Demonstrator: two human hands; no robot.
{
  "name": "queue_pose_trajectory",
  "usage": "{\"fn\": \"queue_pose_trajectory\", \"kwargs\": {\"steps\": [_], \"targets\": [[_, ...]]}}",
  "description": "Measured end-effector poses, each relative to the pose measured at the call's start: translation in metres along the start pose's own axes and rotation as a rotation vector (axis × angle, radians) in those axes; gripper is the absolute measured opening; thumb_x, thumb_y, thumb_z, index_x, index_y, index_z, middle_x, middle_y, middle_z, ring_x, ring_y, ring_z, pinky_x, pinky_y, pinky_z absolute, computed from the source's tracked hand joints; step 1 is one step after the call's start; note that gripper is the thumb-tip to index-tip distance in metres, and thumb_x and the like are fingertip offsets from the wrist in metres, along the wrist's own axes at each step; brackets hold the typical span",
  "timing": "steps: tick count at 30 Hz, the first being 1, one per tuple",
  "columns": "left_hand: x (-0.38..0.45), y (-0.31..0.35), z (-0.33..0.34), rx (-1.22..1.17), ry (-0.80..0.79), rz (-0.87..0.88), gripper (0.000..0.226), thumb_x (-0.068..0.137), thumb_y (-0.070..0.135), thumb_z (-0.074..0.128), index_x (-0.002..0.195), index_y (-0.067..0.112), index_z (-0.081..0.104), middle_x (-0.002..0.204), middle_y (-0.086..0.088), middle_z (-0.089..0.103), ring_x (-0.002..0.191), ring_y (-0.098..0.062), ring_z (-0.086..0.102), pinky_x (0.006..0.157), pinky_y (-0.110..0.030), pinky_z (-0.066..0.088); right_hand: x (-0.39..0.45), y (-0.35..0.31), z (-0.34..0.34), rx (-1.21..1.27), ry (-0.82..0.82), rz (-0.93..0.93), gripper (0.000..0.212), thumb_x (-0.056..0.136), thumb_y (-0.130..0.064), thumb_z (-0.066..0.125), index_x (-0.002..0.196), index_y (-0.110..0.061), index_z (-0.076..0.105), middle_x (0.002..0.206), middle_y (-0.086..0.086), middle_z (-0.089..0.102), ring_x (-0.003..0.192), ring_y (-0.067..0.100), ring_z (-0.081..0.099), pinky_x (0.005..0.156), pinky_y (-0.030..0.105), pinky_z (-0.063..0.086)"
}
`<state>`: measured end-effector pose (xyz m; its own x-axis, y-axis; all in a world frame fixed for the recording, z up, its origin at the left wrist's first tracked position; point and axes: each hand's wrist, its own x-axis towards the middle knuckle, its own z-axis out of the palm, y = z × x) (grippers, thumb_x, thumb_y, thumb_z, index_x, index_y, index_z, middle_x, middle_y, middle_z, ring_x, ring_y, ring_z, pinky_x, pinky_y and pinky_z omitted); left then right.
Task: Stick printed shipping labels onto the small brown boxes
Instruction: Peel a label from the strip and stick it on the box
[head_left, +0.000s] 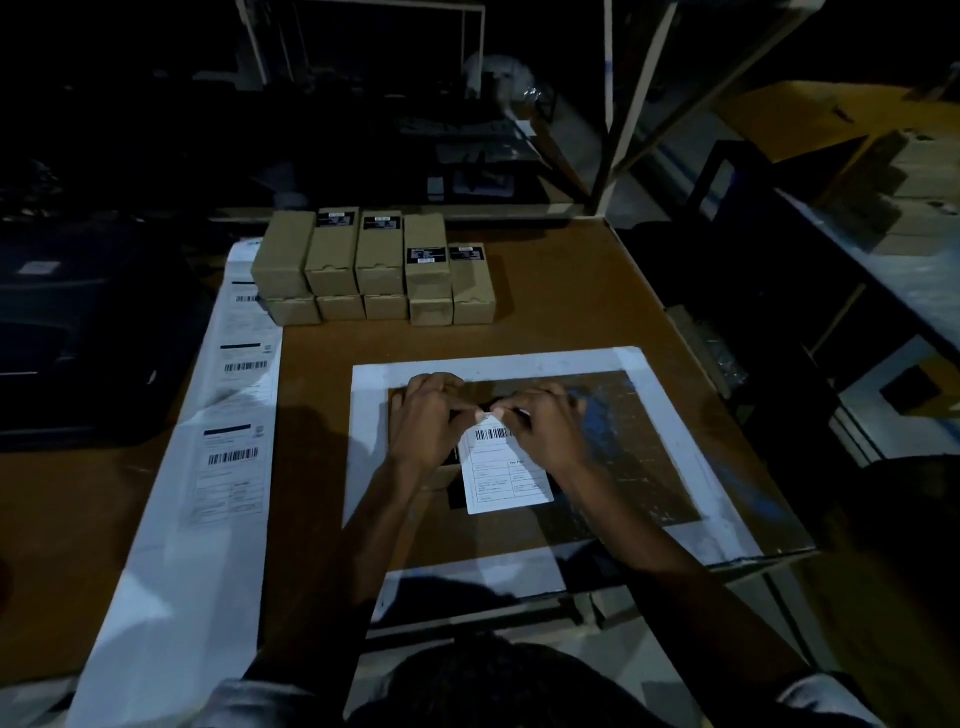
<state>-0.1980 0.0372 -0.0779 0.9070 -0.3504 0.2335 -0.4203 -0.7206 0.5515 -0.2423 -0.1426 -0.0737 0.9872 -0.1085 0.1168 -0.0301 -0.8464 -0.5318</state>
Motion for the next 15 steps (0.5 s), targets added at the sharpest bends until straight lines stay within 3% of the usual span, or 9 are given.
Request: {"fn": "queue_pose_trajectory", "kwargs": {"steps": [2, 5, 8, 12, 15], "targets": [[0.000, -0.002, -0.001, -0.025, 0.007, -0.024, 0.016, 0.086, 0.035, 0.074, 0.101, 0.029, 0.080, 0.127, 0.003, 0.064, 0.124, -0.023, 0.046, 0.095, -0.038, 0.030, 0.004, 0.005, -0.003, -0.015, -0.004, 0.025, 0.016, 0.095, -0.040, 0.064, 0.103, -0.036, 0.077, 0.103, -0.012, 0.074, 0.110, 0.019, 0.052, 0.101, 0.046, 0.029], [-0.002, -0.007, -0.003, -0.081, 0.045, -0.097, 0.019, 0.082, 0.042, 0.077, 0.090, 0.025, 0.082, 0.115, 0.004, 0.070, 0.116, -0.019, 0.054, 0.094, -0.040, 0.038, 0.007, 0.006, -0.015, -0.061, -0.025, 0.084, 0.019, 0.095, -0.045, 0.062, 0.104, -0.036, 0.077, 0.103, -0.009, 0.075, 0.113, 0.021, 0.054, 0.104, 0.049, 0.024], [-0.008, -0.016, -0.005, -0.347, -0.017, -0.221, 0.020, 0.084, 0.038, 0.077, 0.084, 0.019, 0.081, 0.105, 0.007, 0.069, 0.114, -0.014, 0.058, 0.089, -0.033, 0.042, 0.010, 0.005, -0.026, -0.157, -0.074, 0.152, 0.023, 0.096, -0.048, 0.060, 0.107, -0.035, 0.077, 0.108, -0.005, 0.074, 0.118, 0.024, 0.053, 0.110, 0.056, 0.021], [-0.009, -0.020, -0.004, -0.542, -0.097, -0.283, 0.015, 0.086, 0.032, 0.076, 0.090, 0.019, 0.081, 0.131, 0.000, 0.063, 0.122, -0.013, 0.052, 0.091, -0.030, 0.043, 0.014, -0.014, -0.016, -0.044, -0.168, 0.126, 0.016, 0.098, -0.032, 0.062, 0.102, -0.027, 0.077, 0.090, -0.005, 0.070, 0.099, 0.022, 0.062, 0.104, 0.053, 0.038], [-0.008, -0.020, -0.005, -0.584, -0.098, -0.244, 0.013, 0.087, 0.027, 0.074, 0.093, 0.016, 0.080, 0.129, 0.004, 0.062, 0.124, -0.016, 0.053, 0.099, -0.037, 0.047, 0.011, -0.038, 0.004, 0.028, -0.249, 0.121, 0.014, 0.099, -0.027, 0.060, 0.096, -0.026, 0.074, 0.075, -0.011, 0.056, 0.089, 0.020, 0.060, 0.095, 0.049, 0.044]]}}
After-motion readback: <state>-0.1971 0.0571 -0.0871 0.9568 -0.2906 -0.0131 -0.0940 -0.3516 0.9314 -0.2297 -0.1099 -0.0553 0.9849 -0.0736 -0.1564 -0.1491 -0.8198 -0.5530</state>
